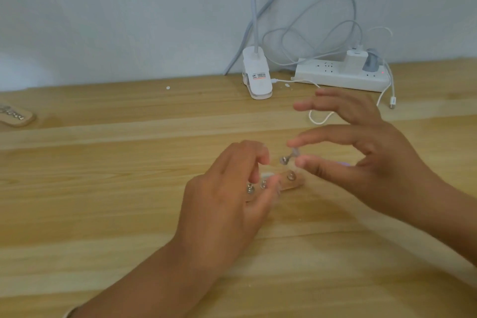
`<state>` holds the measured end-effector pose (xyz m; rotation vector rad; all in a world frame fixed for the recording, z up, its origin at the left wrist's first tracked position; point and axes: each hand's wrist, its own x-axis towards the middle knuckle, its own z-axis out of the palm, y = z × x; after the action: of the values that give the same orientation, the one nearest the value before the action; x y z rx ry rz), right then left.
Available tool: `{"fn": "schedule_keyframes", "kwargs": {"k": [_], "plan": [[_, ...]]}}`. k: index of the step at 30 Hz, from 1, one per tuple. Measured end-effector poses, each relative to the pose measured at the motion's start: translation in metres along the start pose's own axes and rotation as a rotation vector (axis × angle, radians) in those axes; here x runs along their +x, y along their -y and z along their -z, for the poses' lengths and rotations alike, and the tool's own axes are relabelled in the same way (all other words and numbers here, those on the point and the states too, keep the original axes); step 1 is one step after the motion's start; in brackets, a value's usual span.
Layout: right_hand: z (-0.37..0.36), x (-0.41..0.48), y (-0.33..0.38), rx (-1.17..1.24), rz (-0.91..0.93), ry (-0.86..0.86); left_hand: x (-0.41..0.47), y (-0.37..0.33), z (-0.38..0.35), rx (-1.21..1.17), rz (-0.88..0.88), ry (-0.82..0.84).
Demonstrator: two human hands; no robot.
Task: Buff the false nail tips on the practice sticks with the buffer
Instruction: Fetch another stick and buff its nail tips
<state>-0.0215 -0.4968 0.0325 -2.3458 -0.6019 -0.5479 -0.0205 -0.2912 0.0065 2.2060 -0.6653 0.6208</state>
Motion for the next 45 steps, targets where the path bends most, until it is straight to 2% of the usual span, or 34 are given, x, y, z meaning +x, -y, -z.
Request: {"fn": "schedule_keyframes", "kwargs": {"k": [3,6,10,18,23,26,30,36,40,45], "plan": [[0.001,0.012,-0.008,0.000,-0.015,0.167,0.001,0.007,0.002,0.247,-0.156,-0.023],[-0.006,0.016,-0.010,-0.032,-0.007,0.302,0.003,0.012,0.003,0.378,-0.131,0.087],[-0.013,0.016,-0.010,-0.062,0.025,0.362,0.006,0.015,0.002,0.428,-0.045,0.137],[-0.010,0.017,-0.014,-0.082,0.060,0.384,0.008,0.013,0.001,0.324,0.131,0.216],[-0.012,0.011,-0.017,-0.154,0.142,0.308,0.006,0.016,0.000,0.312,0.060,0.153],[-0.017,0.007,-0.021,-0.170,0.145,0.256,0.006,0.020,-0.005,0.223,-0.003,0.090],[-0.022,0.003,-0.024,-0.097,0.092,0.231,0.009,0.026,-0.012,0.130,-0.027,0.131],[-0.025,0.000,-0.024,-0.111,0.088,0.168,0.009,0.028,-0.012,0.082,0.053,0.180],[-0.022,0.003,-0.020,-0.174,0.034,0.206,0.011,0.029,-0.010,0.059,0.129,0.202],[-0.007,0.004,-0.030,-0.066,-0.023,0.314,0.011,0.027,-0.009,0.060,0.157,0.234]]}}
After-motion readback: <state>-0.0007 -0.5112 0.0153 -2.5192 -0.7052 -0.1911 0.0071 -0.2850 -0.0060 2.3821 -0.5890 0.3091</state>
